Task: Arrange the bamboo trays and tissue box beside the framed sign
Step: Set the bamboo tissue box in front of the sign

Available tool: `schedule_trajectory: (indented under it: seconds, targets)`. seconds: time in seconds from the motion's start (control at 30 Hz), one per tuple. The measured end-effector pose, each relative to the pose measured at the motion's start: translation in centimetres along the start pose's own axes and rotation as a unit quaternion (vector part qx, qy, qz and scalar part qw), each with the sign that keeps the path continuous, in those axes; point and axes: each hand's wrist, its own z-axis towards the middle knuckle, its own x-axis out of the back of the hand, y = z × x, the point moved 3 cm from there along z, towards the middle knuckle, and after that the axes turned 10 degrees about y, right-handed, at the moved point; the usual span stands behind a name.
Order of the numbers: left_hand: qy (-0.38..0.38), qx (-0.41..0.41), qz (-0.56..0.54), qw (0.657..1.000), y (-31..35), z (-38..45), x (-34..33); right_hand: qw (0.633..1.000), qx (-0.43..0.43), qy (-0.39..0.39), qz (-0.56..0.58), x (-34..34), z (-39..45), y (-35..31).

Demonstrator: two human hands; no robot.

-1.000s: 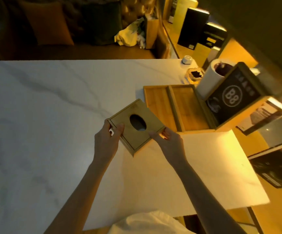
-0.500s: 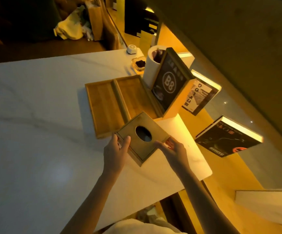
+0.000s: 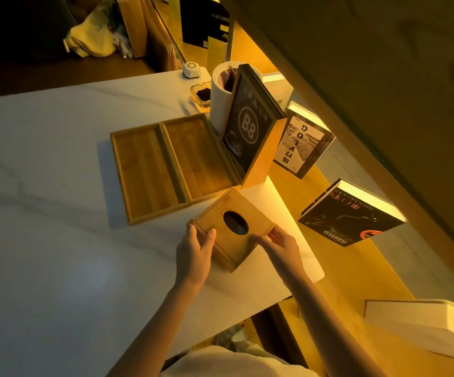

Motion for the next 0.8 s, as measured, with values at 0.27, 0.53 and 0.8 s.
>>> schedule_trajectory:
  seconds: [0.27,0.53,0.8]
  targets:
    - [-0.012,-0.001,0.022,1.0,-0.8,0.1,-0.9,1.0,0.001,-0.013,0.005,0.2,0.6,0.4]
    - [0.004,-0.097,0.142,0.985,-0.2,-1.6,-0.8,0.983,0.127,0.003,-0.132,1.8,1.0,-0.2]
    - [-0.059,-0.12,0.239,0.962,-0.2,-0.7,-1.0,0.979,0.151,0.01,-0.136,1.5,0.3,0.1]
